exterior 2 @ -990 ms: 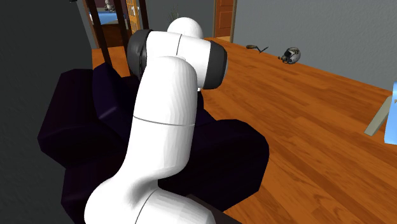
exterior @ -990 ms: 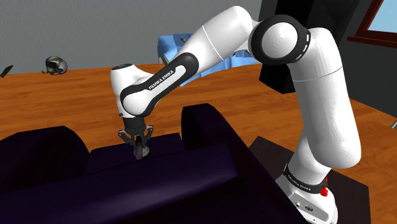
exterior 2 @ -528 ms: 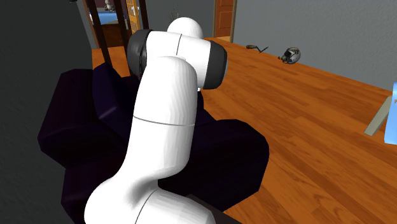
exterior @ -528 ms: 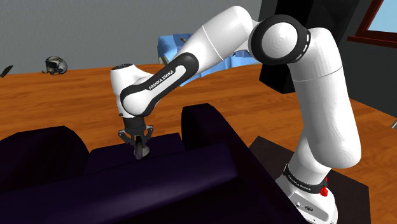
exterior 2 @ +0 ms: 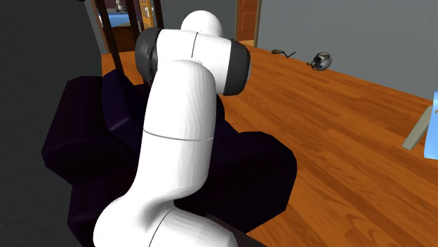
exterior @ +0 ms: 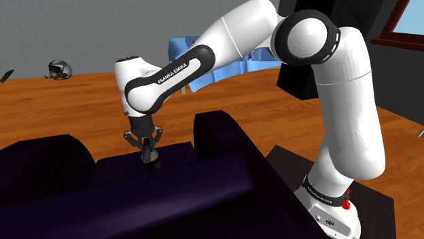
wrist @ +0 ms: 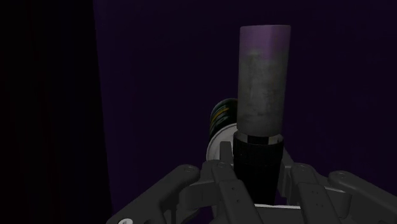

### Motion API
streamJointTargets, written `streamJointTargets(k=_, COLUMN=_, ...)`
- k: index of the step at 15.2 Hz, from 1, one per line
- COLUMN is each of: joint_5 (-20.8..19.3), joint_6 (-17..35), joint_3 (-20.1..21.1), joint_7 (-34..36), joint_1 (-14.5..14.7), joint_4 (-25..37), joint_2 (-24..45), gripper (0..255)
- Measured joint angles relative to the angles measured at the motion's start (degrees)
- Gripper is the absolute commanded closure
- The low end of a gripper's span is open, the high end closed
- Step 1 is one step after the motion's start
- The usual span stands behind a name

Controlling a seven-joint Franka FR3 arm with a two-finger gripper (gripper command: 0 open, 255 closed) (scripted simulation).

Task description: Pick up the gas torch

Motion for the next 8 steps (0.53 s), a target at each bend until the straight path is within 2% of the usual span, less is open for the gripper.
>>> streamJointTargets(k=8, joint_5=1.0, joint_6=-4.7, joint_3=0.5, joint_7=-0.4, joint_1=-0.3, joint_4=2.1, joint_2=-2.7, gripper=255)
